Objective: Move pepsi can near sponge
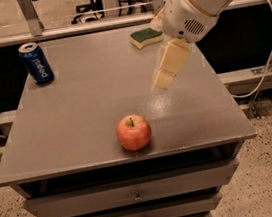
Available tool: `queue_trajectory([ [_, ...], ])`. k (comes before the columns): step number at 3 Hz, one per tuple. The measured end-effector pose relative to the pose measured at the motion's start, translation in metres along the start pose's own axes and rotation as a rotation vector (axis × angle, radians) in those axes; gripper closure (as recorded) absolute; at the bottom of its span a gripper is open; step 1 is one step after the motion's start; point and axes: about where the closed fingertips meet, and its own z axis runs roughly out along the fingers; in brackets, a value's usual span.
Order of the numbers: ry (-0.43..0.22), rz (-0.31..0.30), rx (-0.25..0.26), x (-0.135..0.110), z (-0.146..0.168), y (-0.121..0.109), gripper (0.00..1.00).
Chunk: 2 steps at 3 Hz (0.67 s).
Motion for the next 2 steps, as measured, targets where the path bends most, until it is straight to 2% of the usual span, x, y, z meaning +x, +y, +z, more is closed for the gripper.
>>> queue_trajectory([
  [1,-0.157,-0.033,0.005,-0.0555,0.0303,-0.0246,0.0],
  [2,-0.156,-0.033,0.005,-0.0555,0.0303,-0.0243,0.0],
])
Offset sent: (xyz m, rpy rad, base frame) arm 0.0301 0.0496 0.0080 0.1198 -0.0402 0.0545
